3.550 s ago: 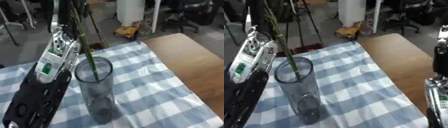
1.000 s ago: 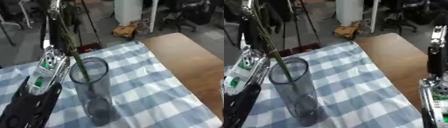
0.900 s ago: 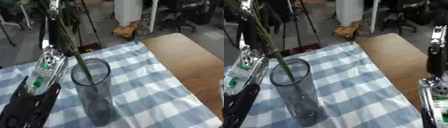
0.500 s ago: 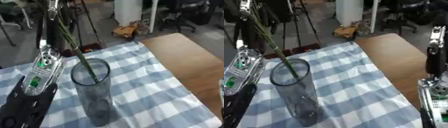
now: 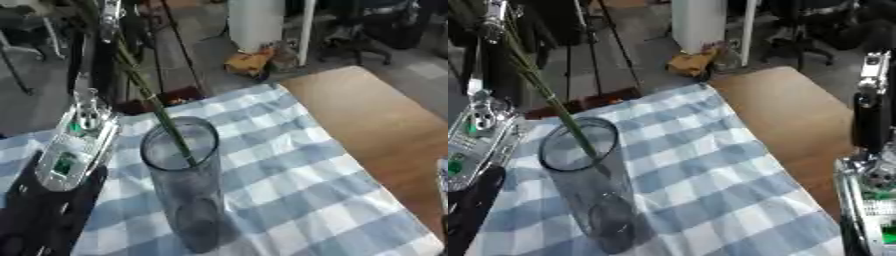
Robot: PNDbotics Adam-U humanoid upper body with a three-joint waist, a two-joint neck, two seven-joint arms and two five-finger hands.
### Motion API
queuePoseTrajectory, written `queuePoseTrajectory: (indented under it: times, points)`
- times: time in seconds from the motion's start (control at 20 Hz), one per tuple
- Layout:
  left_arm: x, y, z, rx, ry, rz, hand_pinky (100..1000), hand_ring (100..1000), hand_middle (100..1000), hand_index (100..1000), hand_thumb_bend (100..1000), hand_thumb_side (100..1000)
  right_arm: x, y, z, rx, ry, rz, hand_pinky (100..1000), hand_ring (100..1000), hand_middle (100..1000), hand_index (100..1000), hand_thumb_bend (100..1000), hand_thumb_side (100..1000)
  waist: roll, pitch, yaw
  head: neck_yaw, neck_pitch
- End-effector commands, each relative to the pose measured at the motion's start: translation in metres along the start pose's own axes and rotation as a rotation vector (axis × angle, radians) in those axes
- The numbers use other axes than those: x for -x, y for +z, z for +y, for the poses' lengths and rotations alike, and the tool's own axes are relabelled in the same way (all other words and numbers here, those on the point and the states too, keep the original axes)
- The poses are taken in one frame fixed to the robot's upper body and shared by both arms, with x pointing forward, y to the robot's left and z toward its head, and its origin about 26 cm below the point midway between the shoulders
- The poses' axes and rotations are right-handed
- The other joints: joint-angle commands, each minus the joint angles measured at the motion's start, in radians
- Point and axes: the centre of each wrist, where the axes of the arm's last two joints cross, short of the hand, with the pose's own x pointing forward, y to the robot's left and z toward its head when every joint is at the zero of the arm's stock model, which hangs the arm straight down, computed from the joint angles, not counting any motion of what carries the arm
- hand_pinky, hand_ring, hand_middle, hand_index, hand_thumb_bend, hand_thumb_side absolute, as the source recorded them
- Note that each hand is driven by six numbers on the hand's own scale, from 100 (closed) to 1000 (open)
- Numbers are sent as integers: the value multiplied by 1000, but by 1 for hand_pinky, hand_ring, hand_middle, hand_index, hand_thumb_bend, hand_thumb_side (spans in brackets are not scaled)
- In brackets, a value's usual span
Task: Arrange flowers into the vase.
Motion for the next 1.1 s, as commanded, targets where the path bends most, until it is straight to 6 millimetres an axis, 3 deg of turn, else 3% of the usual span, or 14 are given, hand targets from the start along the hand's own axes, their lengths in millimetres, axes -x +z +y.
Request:
queuePoseTrajectory:
  times: [0.05, 0.45, 1.1]
  points:
    - [-7, -7, 12, 32, -67, -15, 100, 369, 332, 199, 196, 932, -5, -6, -3, -1, 18, -26, 824, 829, 529, 812, 100, 749, -6, -21, 3, -4, -7]
    - [-6, -6, 20, 80, -129, 36, 100, 391, 359, 285, 144, 961, -4, -6, -3, 4, 21, -24, 824, 830, 529, 812, 100, 750, -6, -25, 7, -7, -7]
    - [-3, -4, 31, 163, -247, 91, 100, 399, 367, 279, 100, 951, -4, -5, -3, 11, 24, -17, 825, 831, 531, 812, 100, 750, -3, -32, 14, -9, -7]
